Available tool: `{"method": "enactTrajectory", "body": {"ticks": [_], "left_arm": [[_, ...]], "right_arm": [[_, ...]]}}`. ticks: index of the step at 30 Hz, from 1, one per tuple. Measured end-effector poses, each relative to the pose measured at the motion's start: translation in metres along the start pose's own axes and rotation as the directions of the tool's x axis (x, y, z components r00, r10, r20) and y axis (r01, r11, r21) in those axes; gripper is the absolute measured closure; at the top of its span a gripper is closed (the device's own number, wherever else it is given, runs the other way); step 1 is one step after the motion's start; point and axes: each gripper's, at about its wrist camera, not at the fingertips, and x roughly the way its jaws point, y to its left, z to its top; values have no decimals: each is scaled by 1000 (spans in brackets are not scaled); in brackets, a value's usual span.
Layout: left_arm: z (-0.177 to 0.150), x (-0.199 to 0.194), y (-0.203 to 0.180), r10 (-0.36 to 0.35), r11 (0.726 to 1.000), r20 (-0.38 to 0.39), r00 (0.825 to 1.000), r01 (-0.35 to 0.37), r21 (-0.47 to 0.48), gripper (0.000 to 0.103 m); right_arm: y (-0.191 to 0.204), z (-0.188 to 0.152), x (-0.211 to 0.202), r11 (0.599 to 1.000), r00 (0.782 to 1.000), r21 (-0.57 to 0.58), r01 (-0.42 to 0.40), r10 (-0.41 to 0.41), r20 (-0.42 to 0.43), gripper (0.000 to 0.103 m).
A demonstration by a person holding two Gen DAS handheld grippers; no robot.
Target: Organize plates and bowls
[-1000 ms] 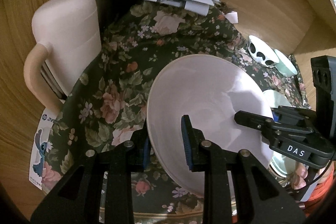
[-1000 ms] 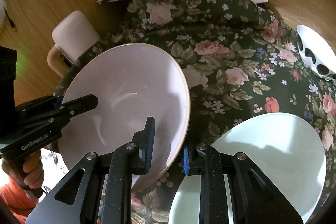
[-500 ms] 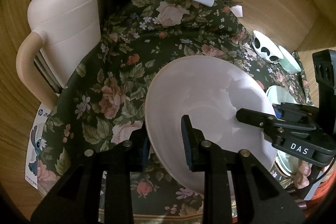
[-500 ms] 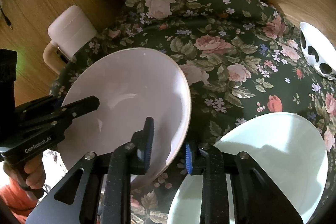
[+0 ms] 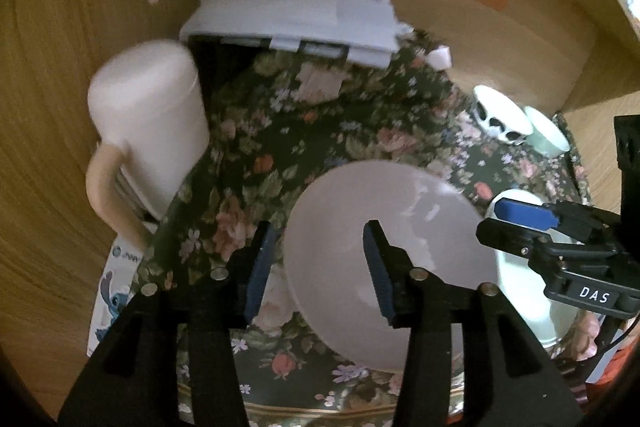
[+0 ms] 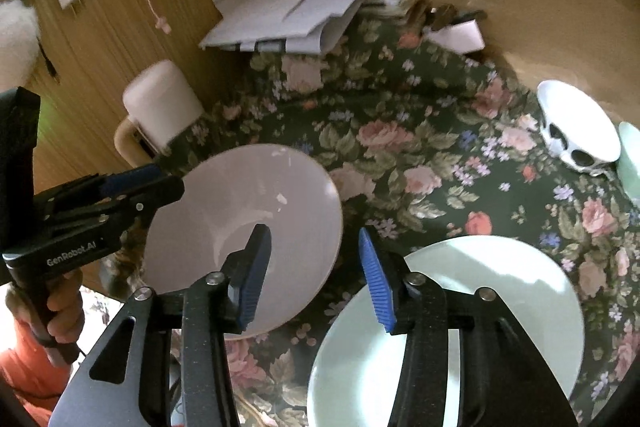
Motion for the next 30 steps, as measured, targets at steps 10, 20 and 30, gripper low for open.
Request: {"method": "enactTrajectory", "body": {"ticks": [10,20,30], "left_arm": [[25,-21,-45,-40,997,81,996,34,74,46],[54,-16,-100,-89,988,120,989,73,137,38],[81,20,-146,-120,980,101,988,101,174,29]], "right_arm": [[-26,8,-51,999,990,18,45,-47,133,50],[-72,17,-89,990,967,66,127,-139,212,48],[-133,24,-93,976,958,149,162,-191,212,48]]}}
